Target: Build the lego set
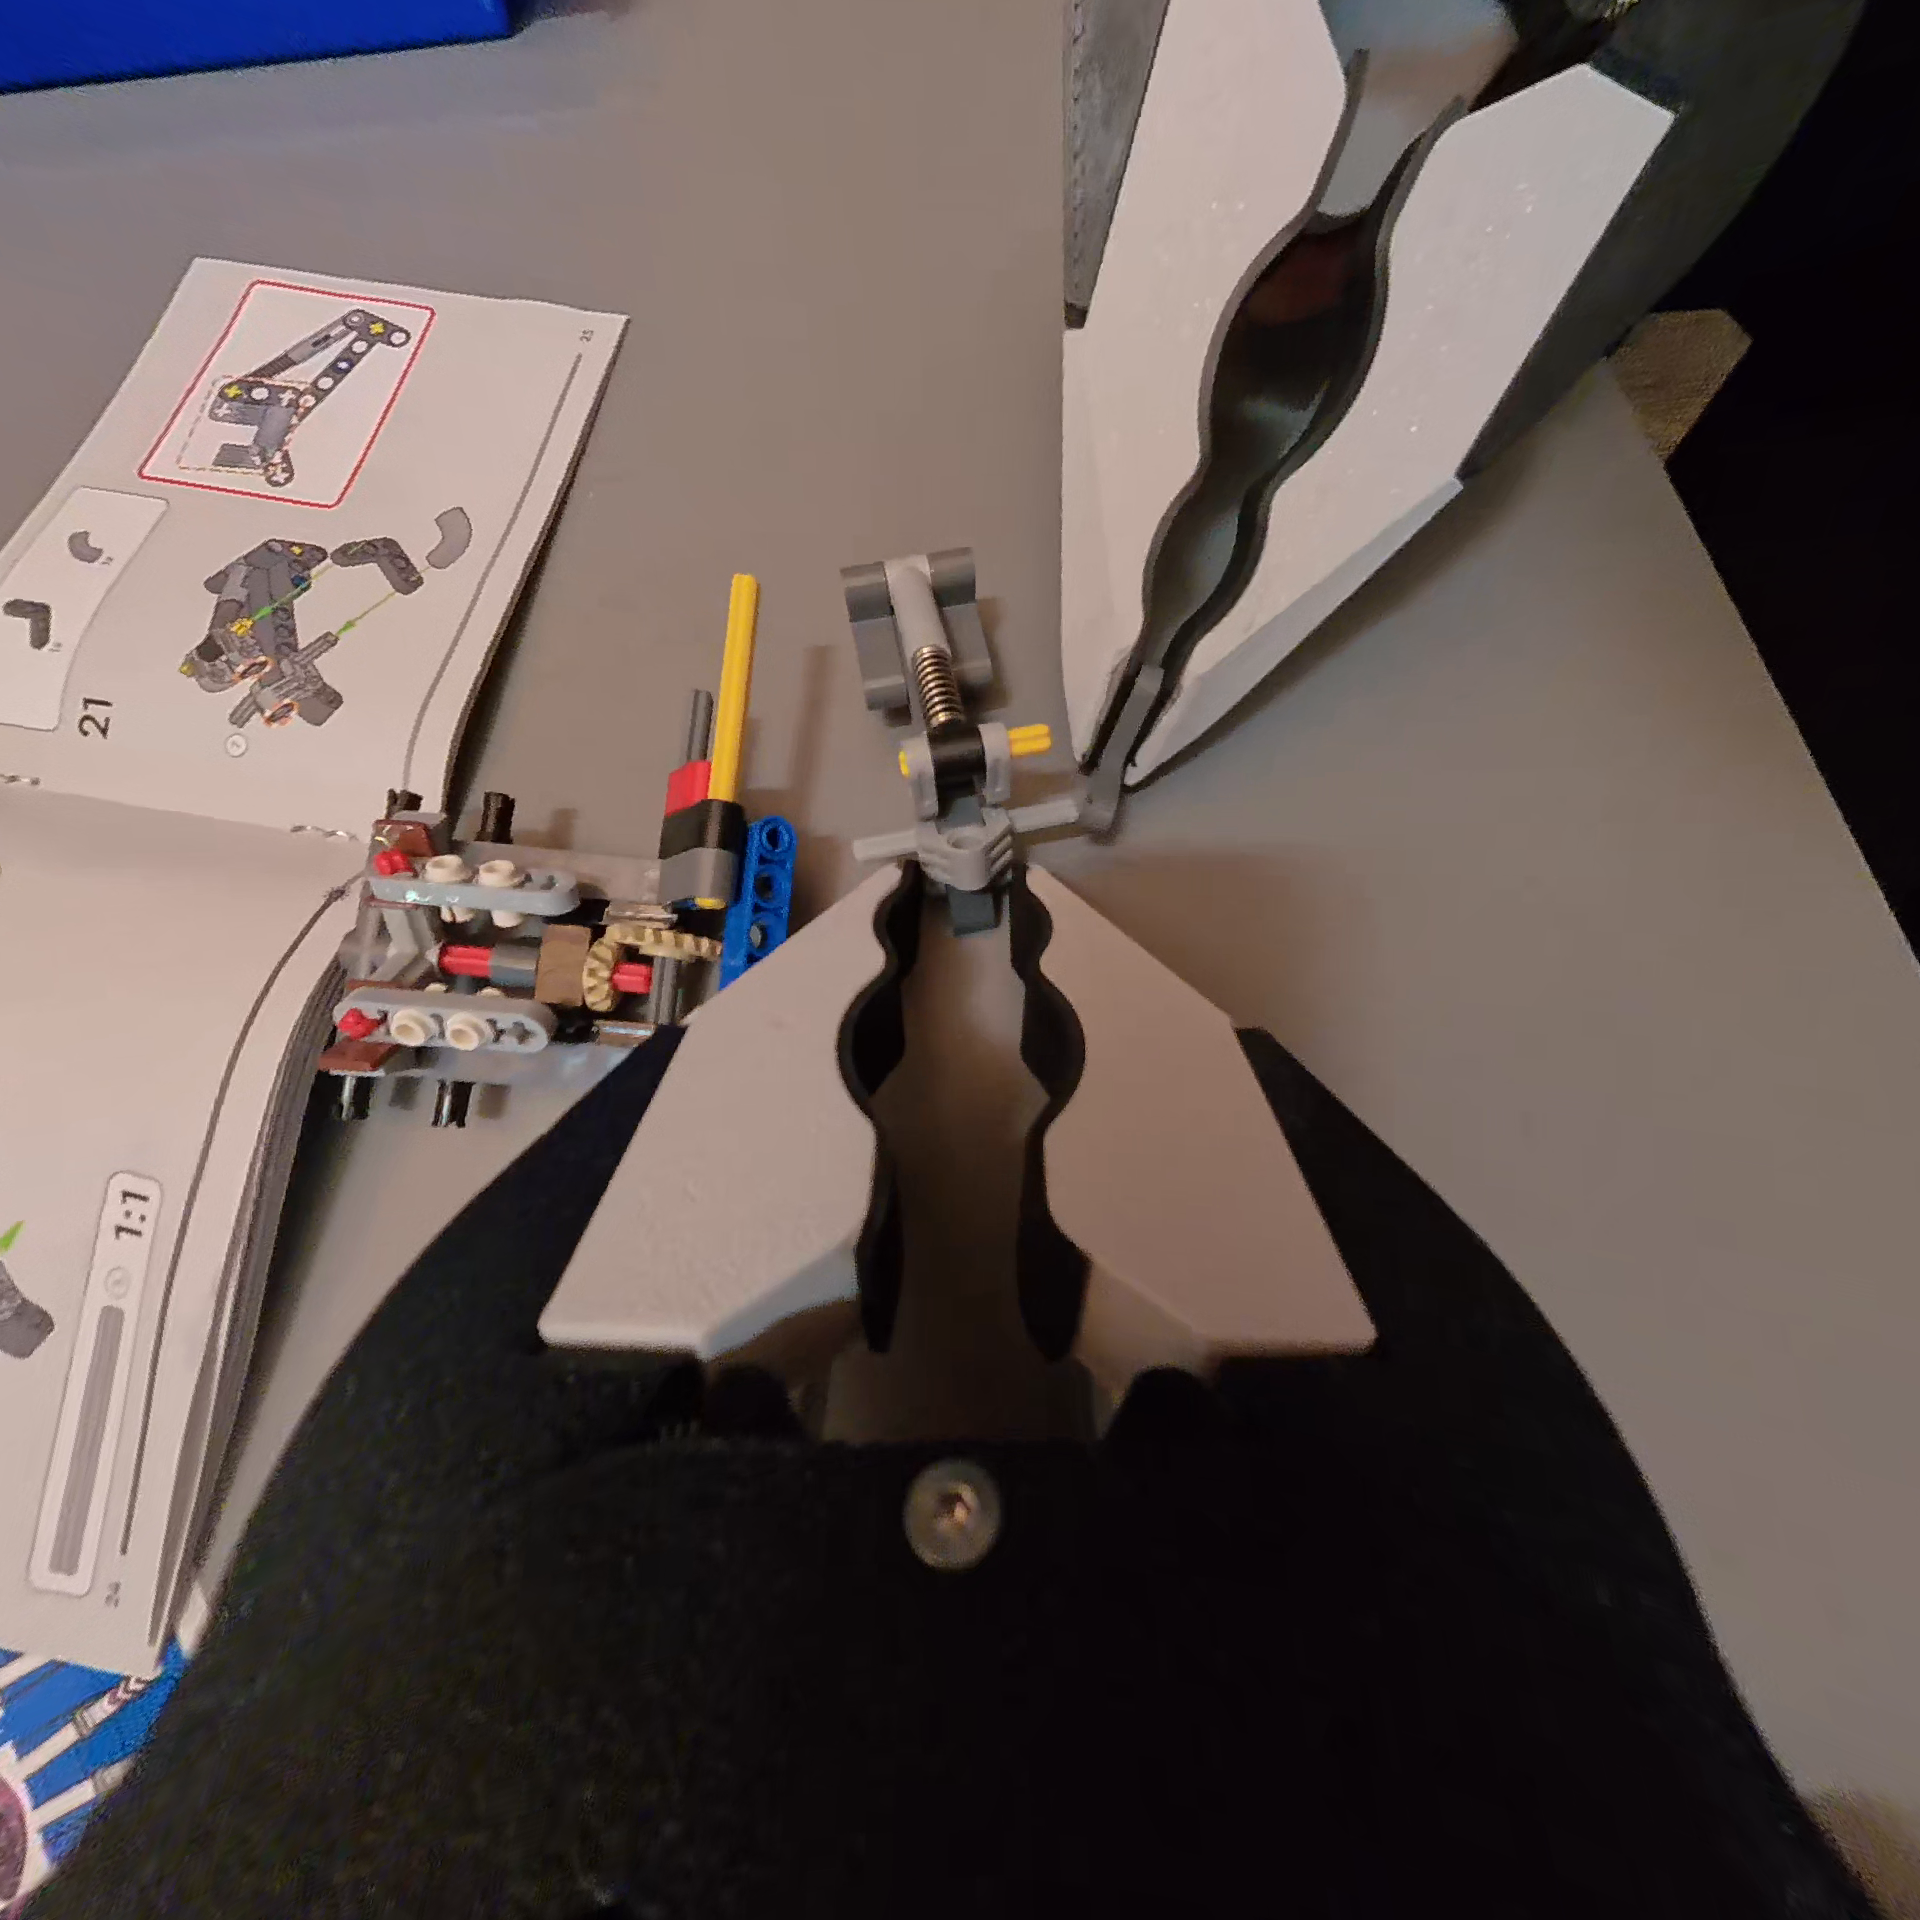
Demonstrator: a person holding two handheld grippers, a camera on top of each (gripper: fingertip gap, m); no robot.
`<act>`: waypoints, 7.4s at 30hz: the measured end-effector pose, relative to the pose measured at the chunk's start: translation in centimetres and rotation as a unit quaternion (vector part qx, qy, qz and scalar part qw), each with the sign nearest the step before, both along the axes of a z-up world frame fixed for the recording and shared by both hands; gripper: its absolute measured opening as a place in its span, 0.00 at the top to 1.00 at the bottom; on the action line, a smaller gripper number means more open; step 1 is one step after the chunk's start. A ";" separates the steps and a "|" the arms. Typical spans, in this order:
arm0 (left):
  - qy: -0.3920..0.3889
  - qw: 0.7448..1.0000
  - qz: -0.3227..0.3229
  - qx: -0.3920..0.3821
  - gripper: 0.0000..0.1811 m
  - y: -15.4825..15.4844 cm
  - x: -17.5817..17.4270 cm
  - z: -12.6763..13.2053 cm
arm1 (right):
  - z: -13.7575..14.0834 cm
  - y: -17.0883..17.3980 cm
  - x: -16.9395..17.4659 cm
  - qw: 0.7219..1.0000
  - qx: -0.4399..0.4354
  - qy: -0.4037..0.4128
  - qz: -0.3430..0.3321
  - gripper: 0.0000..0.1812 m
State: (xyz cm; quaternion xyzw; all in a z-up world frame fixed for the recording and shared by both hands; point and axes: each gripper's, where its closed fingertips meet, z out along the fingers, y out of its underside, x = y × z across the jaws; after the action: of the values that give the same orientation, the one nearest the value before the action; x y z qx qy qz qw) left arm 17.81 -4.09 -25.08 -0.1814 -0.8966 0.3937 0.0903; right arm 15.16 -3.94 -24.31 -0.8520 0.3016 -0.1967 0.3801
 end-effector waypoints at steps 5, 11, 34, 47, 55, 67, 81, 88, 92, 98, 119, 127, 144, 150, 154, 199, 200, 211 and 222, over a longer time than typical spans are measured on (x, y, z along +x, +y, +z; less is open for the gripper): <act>0.006 1.000 -0.006 0.002 0.92 0.1 0.0 0.0 | -0.3 -0.1 0.1 1.000 -0.019 -0.008 0.009 0.99; -0.013 1.000 -0.022 -0.006 0.93 0.1 -0.1 0.0 | -0.2 -0.1 0.2 1.000 -0.017 -0.011 0.015 0.99; -0.315 0.945 0.002 -0.084 0.93 -0.6 0.9 0.8 | 0.3 -0.3 0.7 0.977 -0.135 -0.166 0.016 0.99; -0.316 0.944 0.012 -0.097 0.93 -0.1 1.6 1.3 | 0.1 -0.9 1.5 0.930 -0.257 -0.260 0.042 0.99; -0.314 0.943 0.024 -0.106 0.93 -0.4 1.4 2.0 | 0.0 -0.9 1.8 0.923 -0.272 -0.266 0.045 0.99; -0.348 0.932 0.013 -0.103 0.93 -0.2 1.7 1.8 | 0.1 -0.8 2.0 0.927 -0.260 -0.266 0.048 0.99; -0.395 0.917 0.021 -0.059 0.93 -0.1 1.7 1.7 | 0.0 -0.8 2.1 0.924 -0.269 -0.267 0.052 0.98; -0.433 0.899 0.052 -0.030 0.93 0.1 1.9 1.7 | -0.1 -0.9 2.1 0.922 -0.277 -0.265 0.049 0.98; -0.471 0.880 0.056 -0.006 0.93 0.4 1.9 1.2 | 0.0 -1.0 2.2 0.925 -0.272 -0.263 0.043 0.99; -0.470 0.875 0.116 -0.004 0.93 0.5 2.9 2.2 | -0.1 -0.8 2.2 0.920 -0.282 -0.269 0.050 0.99; -0.207 0.962 0.080 -0.161 0.93 0.4 1.0 3.4 | 1.6 0.4 1.3 0.946 -0.147 -0.275 0.085 0.99; -0.207 0.960 0.054 -0.178 0.93 0.6 0.4 3.6 | 2.0 0.4 1.1 0.952 -0.121 -0.268 0.090 0.99; -0.226 0.944 0.025 -0.240 0.93 0.5 -0.1 4.9 | 3.2 0.5 0.6 0.956 -0.067 -0.267 0.097 0.99; -0.235 0.940 0.022 -0.248 0.93 0.3 -0.3 5.5 | 3.8 0.4 0.3 0.959 -0.038 -0.261 0.103 0.99; -0.282 0.939 0.036 -0.193 0.93 0.4 0.3 4.9 | 3.3 0.3 0.8 0.956 -0.071 -0.269 0.089 0.99; -0.491 0.867 0.078 -0.024 0.93 -0.1 1.8 2.0 | -0.1 -1.2 2.2 0.913 -0.300 -0.270 0.063 0.99; -0.492 0.866 0.080 -0.023 0.93 -0.1 1.7 2.0 | -0.1 -1.1 2.2 0.914 -0.297 -0.270 0.065 0.98; -0.506 0.858 0.075 -0.035 0.93 0.4 1.5 1.7 | -0.1 -1.0 2.1 0.914 -0.287 -0.279 0.072 0.98; -0.532 0.841 0.071 -0.063 0.93 0.0 0.8 1.8 | -0.1 -1.2 1.1 0.901 -0.307 -0.282 0.116 0.98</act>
State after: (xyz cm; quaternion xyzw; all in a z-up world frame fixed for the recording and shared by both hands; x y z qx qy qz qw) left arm 18.62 -4.11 -23.31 -0.3044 -0.7904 0.2978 -0.4404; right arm 16.28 -5.11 -24.41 -0.8642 0.0052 -0.4662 0.1891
